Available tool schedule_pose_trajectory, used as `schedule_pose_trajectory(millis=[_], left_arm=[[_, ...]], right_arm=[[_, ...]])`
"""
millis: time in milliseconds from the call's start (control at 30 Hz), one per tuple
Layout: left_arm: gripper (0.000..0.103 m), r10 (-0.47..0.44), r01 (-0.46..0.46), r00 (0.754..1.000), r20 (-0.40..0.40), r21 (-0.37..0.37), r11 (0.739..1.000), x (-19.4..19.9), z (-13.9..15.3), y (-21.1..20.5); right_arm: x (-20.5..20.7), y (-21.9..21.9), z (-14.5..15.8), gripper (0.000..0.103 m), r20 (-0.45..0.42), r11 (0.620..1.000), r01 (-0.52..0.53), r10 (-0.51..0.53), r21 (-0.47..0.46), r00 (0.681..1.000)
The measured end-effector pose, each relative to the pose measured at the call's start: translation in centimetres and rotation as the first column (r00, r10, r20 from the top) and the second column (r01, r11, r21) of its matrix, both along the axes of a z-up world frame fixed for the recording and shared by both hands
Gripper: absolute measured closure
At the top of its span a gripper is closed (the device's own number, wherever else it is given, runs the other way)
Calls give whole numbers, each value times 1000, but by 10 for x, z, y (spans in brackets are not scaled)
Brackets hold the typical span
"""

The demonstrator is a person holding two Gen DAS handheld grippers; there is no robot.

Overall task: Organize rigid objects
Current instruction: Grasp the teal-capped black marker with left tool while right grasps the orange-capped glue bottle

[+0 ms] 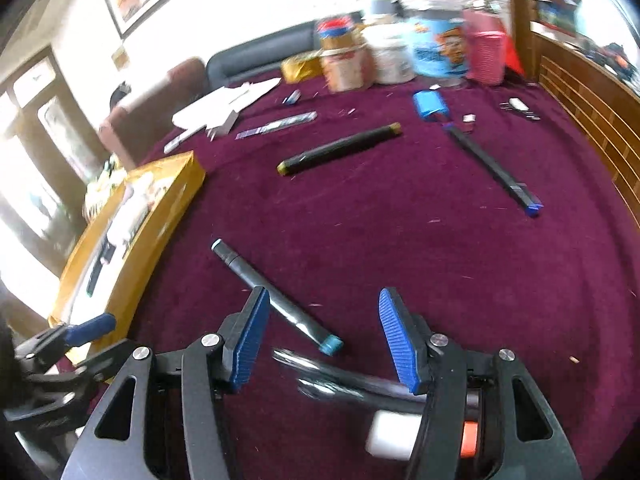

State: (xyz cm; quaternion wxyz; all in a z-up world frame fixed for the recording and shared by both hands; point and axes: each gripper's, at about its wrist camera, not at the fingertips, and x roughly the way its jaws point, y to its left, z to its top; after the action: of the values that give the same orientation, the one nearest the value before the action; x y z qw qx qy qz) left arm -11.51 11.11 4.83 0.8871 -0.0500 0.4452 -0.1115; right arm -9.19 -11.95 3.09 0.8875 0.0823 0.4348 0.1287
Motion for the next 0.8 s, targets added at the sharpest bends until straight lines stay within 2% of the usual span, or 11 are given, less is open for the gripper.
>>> schedule_pose_trajectory(millis=[100,167,233,333,367,533,567,600,667,700,800], left_arm=[[36,26,-25,1000,12,-13,1000,-5,4,12],[36,31,-30,999,21,-36,999,-6,6,19],[36,44,-43,999,32,-46,998,-8,7,22],[36,44,-41,998,40,-65,997,-9,8,24],[36,37,-34,998,41,-69,997,-10,8,23],[36,-25,27,999,33,-71,997,-7,7,10],[36,-38,40,999,24,-73,997,-6,5,7],[36,-52,52,999,11,-78,996,-2,3,3],[36,-75,73,997,-17,-89,993,5,-2,-5],[36,-86,83,996,-34,-90,992,10,-5,-11],[36,-93,89,994,-60,-64,994,24,-10,-25]], right_arm=[[17,15,-15,51,-65,1000,-18,17,-16,998],[21,26,-24,50,-119,999,-45,49,30,992],[15,37,-23,49,-107,995,-77,83,56,991],[6,50,-24,49,-137,946,-217,255,242,957],[2,48,-21,49,-123,941,-223,261,255,958],[-40,-1,32,48,152,986,-95,74,136,986],[-50,-9,41,41,211,993,-57,34,108,977],[-63,-20,50,20,278,997,-8,-15,82,960],[-87,-47,56,1,397,990,109,-137,92,908],[-91,-61,54,1,397,982,155,-184,105,899],[-77,-86,39,1,244,970,211,-235,118,941]])
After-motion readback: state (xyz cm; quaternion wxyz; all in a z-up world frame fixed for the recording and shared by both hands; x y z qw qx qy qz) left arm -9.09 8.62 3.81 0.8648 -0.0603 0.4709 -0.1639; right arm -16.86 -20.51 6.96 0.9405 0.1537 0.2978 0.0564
